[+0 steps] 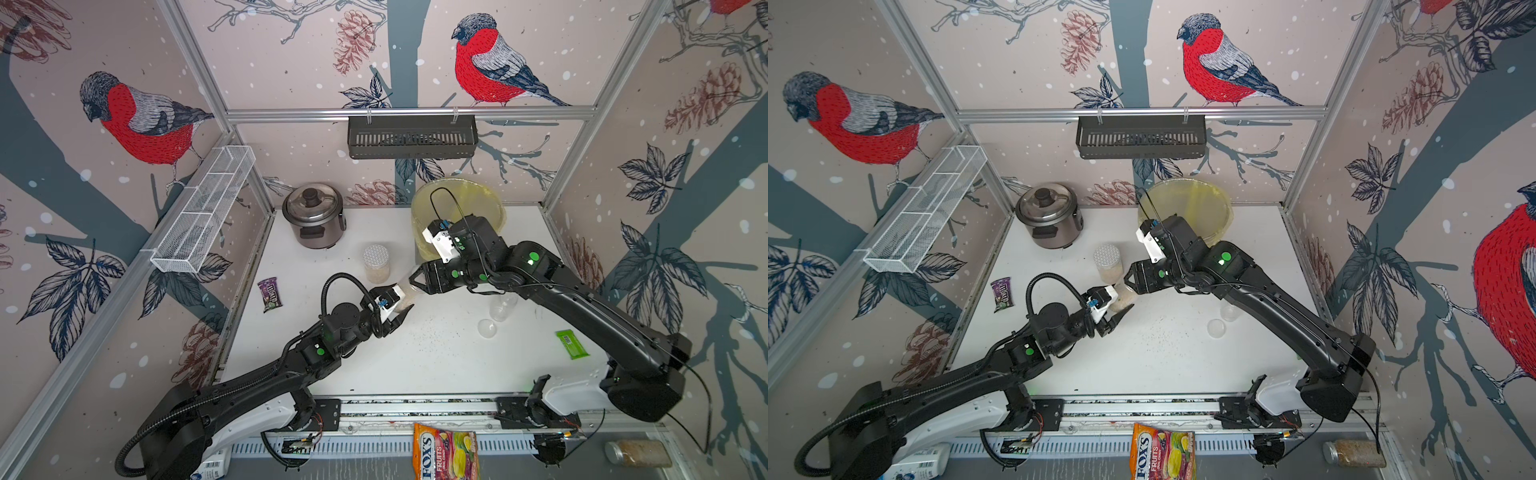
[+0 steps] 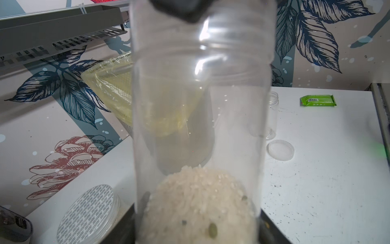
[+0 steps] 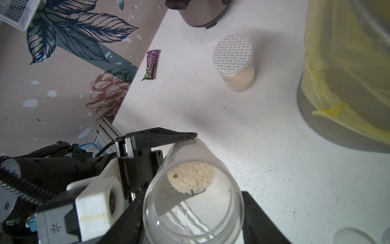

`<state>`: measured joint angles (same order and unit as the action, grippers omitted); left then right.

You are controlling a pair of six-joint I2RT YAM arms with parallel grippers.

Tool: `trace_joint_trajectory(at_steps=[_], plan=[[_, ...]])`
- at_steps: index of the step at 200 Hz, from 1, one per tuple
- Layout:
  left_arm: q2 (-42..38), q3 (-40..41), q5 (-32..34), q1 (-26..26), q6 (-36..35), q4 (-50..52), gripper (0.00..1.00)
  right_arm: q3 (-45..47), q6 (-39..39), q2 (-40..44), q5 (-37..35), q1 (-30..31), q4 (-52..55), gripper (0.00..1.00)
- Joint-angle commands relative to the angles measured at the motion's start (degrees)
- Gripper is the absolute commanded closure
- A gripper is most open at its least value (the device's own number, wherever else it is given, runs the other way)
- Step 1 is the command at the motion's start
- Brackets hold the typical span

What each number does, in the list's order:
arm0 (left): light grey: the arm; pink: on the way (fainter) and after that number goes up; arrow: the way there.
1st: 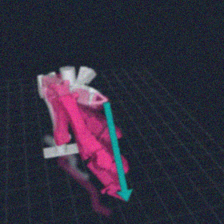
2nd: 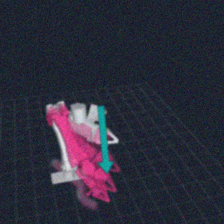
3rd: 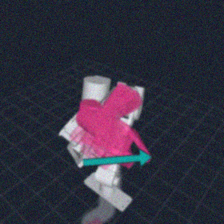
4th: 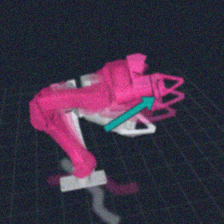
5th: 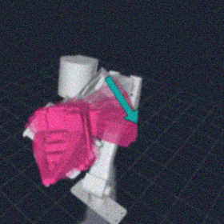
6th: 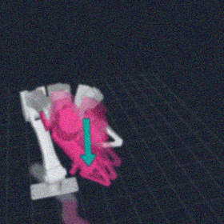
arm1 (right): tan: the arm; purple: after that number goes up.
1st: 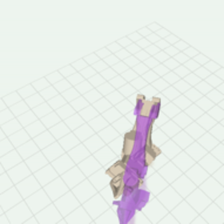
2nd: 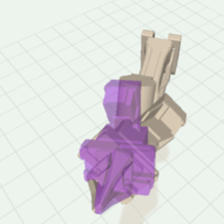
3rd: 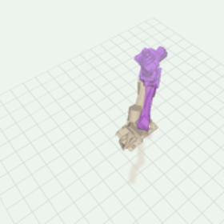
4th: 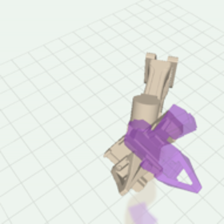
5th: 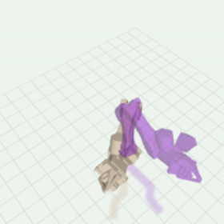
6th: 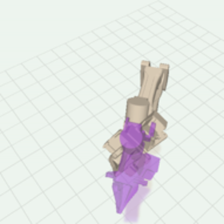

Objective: Empty moldy rice from jars
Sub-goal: Unscrew the lid from the jar.

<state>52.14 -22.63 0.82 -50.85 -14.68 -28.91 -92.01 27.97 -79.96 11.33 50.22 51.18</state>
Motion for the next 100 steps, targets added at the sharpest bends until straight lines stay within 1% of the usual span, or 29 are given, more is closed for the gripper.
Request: trace_joint_trajectory(at_steps=[1, 7, 20, 28, 52, 78, 100], plan=[[-0.97, 0.4, -1.81, 0.17, 1.7, -3.88, 0.98, -1.45, -9.06, 0.2, -3.65, -1.09, 1.32, 0.76], [-1.12, 0.4, -2.08, 0.23, 1.9, -3.79, 0.98, -1.69, -10.2, 0.14, -2.8, -1.02, 1.25, 0.77], [-1.25, 0.22, -2.63, 0.3, 2.32, -3.63, 0.98, -1.71, -11.73, -0.15, -1.44, -1.0, 0.78, 0.9], [-1.34, 0.22, -2.99, 0.27, 2.45, -3.59, 0.99, -1.3, -12.47, -0.33, -0.1, -1.03, 0.6, 0.93], [-1.43, 0.35, -3.28, 0.27, 3.07, -3.7, 0.99, 0.53, -13.16, -0.41, 3.26, -0.71, 0.07, 0.94], [-1.6, 0.75, -2.93, 0.27, 3.4, -3.66, 0.99, 1.09, -13.58, 0.39, 4.07, -0.38, -0.63, 0.93], [-1.6, 0.75, -3.87, 0.29, 3.34, -3.22, 1.0, 0.37, -17.01, 1.34, 4.84, -0.31, -0.8, 0.92]])
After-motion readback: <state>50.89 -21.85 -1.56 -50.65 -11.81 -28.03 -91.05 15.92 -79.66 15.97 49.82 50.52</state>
